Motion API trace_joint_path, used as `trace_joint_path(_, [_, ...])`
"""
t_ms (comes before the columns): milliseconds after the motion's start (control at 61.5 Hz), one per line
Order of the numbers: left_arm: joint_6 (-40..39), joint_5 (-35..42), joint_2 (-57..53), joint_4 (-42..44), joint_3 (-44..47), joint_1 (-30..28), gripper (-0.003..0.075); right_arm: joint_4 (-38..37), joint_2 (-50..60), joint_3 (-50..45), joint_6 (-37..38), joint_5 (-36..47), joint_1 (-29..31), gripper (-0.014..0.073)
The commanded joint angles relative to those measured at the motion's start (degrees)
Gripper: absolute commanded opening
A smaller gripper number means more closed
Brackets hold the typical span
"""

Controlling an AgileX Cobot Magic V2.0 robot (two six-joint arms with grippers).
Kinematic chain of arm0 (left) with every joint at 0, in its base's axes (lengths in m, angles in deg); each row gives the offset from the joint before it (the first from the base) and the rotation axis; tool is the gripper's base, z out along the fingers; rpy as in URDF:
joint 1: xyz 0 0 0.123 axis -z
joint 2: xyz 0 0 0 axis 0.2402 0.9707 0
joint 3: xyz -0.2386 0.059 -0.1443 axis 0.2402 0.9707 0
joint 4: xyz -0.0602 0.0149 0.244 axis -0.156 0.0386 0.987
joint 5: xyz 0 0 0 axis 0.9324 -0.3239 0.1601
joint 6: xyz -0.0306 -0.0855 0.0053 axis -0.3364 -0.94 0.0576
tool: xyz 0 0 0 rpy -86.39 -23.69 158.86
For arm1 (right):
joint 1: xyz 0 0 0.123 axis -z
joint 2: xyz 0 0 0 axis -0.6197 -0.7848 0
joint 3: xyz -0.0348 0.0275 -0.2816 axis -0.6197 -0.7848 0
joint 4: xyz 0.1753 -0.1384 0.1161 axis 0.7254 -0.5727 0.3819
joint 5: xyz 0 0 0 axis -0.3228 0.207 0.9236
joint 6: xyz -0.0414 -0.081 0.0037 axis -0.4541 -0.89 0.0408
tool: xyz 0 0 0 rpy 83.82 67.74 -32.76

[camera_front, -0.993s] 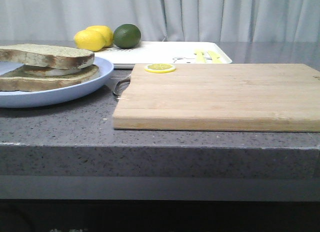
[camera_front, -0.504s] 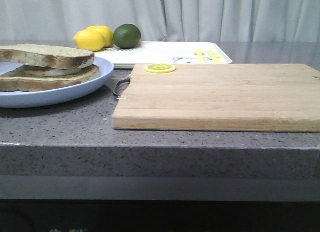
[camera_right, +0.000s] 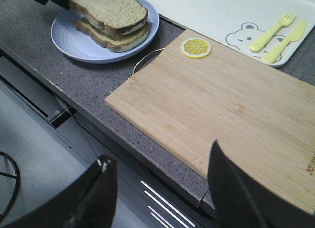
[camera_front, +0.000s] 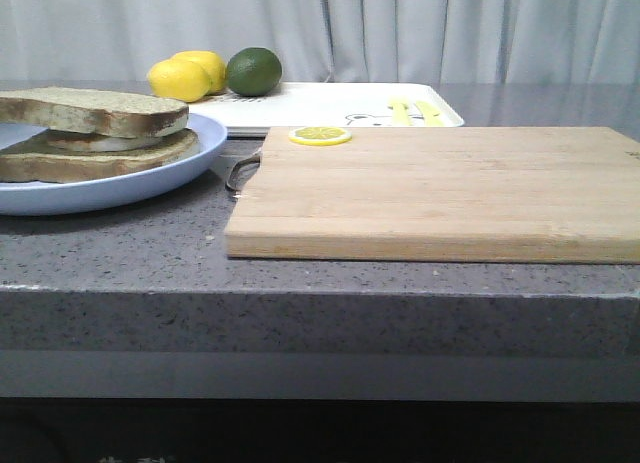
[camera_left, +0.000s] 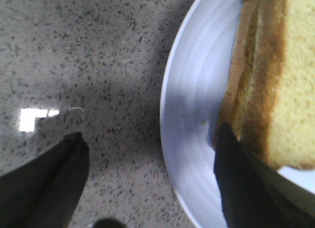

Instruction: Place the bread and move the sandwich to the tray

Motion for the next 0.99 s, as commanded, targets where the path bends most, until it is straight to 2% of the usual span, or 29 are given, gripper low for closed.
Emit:
trace_joint_path(0, [0.14, 2.35, -0.77, -3.37, -1.95, -0.03, 0.0446, 0.3, 0.03, 1.22, -0.08, 3.74, 0.25, 0.0435])
trace_joint_path(212, [0.43, 4.89, 1.45, -5.59, -1.95, -0.03, 0.0346, 0.3, 0.03, 1.22, -0.08, 3.74, 0.25, 0.0435])
trace_joint_path(504, [0.52, 6.23, 4.76, -8.46, -1.95, -0.03, 0.0251, 0.3, 0.03, 1.22, -0.08, 3.74, 0.25, 0.0435])
trace_joint_path(814, [0.52, 7.07, 4.76, -8.97, -1.95, -0.03, 0.0038, 0.3, 0.03, 1.22, -0.08, 3.74, 0.25, 0.0435])
trace_joint_path(976, [0.84, 6.28, 4.76, -9.43, -3.13, -0.03, -0.002, 0.3, 0.03, 1.22, -0.08, 3.74, 0.25, 0.0435])
